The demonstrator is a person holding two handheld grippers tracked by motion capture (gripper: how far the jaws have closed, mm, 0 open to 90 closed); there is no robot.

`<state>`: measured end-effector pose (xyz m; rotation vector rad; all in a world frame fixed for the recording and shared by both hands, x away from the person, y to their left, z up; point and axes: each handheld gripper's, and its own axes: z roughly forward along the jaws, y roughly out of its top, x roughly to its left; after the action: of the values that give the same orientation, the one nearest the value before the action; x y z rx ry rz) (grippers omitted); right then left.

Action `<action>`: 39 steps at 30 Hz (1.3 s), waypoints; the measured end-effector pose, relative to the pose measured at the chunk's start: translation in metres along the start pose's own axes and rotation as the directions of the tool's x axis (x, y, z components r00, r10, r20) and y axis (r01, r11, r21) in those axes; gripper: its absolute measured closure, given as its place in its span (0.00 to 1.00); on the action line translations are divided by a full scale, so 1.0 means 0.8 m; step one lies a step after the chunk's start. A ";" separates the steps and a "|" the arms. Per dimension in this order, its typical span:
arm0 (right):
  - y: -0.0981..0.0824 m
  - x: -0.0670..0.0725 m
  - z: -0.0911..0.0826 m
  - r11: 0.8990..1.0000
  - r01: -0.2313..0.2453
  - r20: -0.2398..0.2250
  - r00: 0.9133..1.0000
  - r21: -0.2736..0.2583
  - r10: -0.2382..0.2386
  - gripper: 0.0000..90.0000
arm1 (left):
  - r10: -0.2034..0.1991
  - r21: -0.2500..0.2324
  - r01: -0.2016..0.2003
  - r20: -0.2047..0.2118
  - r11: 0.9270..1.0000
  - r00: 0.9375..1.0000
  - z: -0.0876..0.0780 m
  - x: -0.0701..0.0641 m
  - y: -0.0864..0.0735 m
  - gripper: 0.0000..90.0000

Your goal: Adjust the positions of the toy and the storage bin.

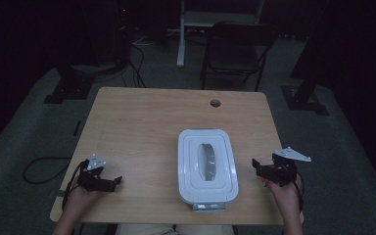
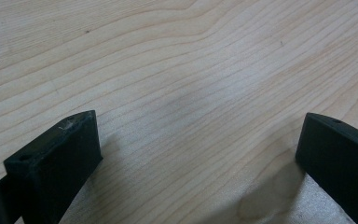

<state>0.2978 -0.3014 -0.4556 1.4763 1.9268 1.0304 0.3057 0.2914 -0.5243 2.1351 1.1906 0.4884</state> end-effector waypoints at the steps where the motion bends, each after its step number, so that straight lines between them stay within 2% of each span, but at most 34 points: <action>1: 0.002 0.004 0.002 1.000 0.007 -0.006 1.000 -0.005 -0.007 0.17 | 0.000 0.000 0.000 0.000 1.000 1.000 0.000 0.000 0.000 0.01; 7: 0.002 0.024 0.016 1.000 0.019 -0.071 0.997 -0.007 -0.019 0.13 | -0.001 -0.002 0.001 0.000 1.000 1.000 0.000 0.000 0.000 0.01; 8: 0.001 0.028 0.019 1.000 0.016 -0.067 0.998 -0.005 -0.016 0.13 | 0.000 0.000 0.000 0.000 1.000 1.000 0.000 0.000 0.000 0.01; 11: -0.005 0.037 0.024 0.999 0.012 -0.036 0.999 -0.049 -0.014 0.13 | 0.002 0.002 -0.002 0.000 1.000 1.000 0.000 0.000 0.000 0.01; 14: -0.010 0.043 0.030 0.997 0.015 -0.058 0.998 -0.070 -0.019 0.14 | 0.001 0.002 -0.001 0.000 1.000 1.000 0.000 0.000 0.000 0.01; 16: -0.012 0.049 0.034 0.997 0.047 -0.035 0.998 -0.059 -0.050 0.15 | 0.001 0.002 -0.001 0.000 1.000 1.000 0.000 0.000 0.000 0.01; 18: -0.015 0.052 0.037 0.997 0.052 -0.021 0.998 -0.056 -0.054 0.15 | 0.001 0.001 -0.001 0.000 1.000 1.000 0.000 0.000 0.000 0.01; 22: -0.025 0.056 0.044 0.998 0.049 -0.063 0.997 -0.040 -0.052 0.15 | 0.001 0.001 -0.001 0.000 1.000 1.000 0.000 0.000 0.000 0.01; 27: -0.040 0.060 0.054 0.996 0.086 -0.079 0.993 -0.025 -0.088 0.15 | 0.002 0.002 -0.002 0.000 1.000 1.000 0.000 0.000 0.000 0.01; 33: -0.053 0.064 0.067 0.992 0.123 -0.047 0.991 0.032 -0.121 0.15 | 0.001 0.001 -0.001 0.001 1.000 1.000 0.000 0.000 0.000 0.01; 37: -0.055 0.068 0.072 0.988 0.149 -0.054 0.988 0.050 -0.146 0.15 | 0.010 0.001 -0.010 0.007 1.000 1.000 0.000 0.001 0.000 0.01; 39: -0.055 0.069 0.077 0.985 0.158 -0.076 0.985 0.068 -0.152 0.15 | 0.016 0.002 -0.016 0.013 1.000 1.000 -0.001 0.001 0.000 0.01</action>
<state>0.3030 -0.2378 -0.5242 1.3200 2.1138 0.9622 0.3057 0.2923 -0.5241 2.1477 1.1686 0.4802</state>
